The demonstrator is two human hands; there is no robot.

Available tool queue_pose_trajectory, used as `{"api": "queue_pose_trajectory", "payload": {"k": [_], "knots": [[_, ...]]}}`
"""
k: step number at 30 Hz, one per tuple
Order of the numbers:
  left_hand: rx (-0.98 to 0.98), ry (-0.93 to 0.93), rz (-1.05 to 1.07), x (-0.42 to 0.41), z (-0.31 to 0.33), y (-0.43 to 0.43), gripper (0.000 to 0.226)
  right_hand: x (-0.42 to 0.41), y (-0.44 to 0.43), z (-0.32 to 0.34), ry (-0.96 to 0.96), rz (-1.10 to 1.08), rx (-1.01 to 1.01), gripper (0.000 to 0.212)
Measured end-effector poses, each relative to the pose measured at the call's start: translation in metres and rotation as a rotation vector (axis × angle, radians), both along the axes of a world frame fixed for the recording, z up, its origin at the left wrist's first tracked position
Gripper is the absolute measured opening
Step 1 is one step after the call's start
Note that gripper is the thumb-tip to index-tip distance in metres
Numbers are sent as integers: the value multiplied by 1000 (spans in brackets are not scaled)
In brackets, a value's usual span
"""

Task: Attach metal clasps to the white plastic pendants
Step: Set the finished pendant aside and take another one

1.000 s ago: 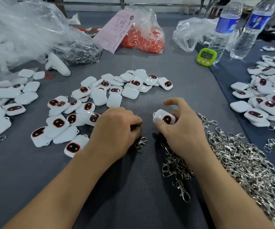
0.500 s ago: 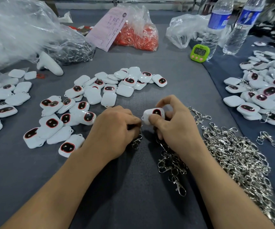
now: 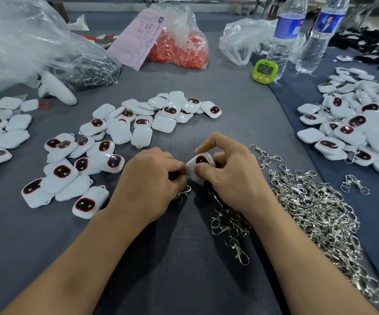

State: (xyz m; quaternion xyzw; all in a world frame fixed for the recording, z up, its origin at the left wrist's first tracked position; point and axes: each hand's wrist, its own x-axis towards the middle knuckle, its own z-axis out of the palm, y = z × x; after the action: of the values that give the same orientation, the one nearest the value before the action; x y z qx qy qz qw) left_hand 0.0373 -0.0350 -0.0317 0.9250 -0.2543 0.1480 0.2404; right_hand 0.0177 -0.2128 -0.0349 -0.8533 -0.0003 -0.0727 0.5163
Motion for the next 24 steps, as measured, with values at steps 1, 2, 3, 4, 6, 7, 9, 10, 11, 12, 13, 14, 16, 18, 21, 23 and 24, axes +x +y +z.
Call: {"api": "queue_pose_trajectory", "payload": {"k": [1,2,3,4,6,7,9,10,11,12,13,14,16,18,21,23,24], "knots": [[10,-19,8,0,-1,-1,4,0,0,0,3,1,1,20],[24,-39,15,0,-1,-2,6,0,0,0,7,3,7,20],[35,-58,19,-1,-2,-2,7,-1,0,0,14,7,16,20],[43,-70,28,-1,-2,-2,8,0,1,0,25,6,31,19],[25,-79,47,0,-3,-2,9,1,2,0,55,-13,104,18],[0,-87,53,0,-3,-2,10,1,2,0,76,-29,180,18],[-83,-101,46,-2,-2,-3,9,3,1,2,134,-46,399,15],[-142,-97,36,-3,-1,-4,6,4,0,4,168,-50,492,14],[-214,-69,20,-4,-1,-4,2,4,-2,6,200,-51,560,13],[-291,-17,17,-5,0,-4,5,4,-4,7,226,-47,613,12],[-373,46,16,-5,0,-4,11,4,-6,8,248,-37,656,11],[-443,102,22,-4,0,-3,14,5,-8,9,268,-23,688,11],[-546,196,30,-3,0,-4,16,5,-11,10,299,4,730,9],[-617,307,29,-1,1,-5,10,5,-13,10,324,22,762,8],[-716,473,8,1,1,-6,20,5,-14,9,346,52,803,9],[-789,552,-13,2,2,-6,21,5,-12,8,351,70,836,9],[-790,569,-19,2,3,-5,21,5,-12,8,350,74,847,10]]}}
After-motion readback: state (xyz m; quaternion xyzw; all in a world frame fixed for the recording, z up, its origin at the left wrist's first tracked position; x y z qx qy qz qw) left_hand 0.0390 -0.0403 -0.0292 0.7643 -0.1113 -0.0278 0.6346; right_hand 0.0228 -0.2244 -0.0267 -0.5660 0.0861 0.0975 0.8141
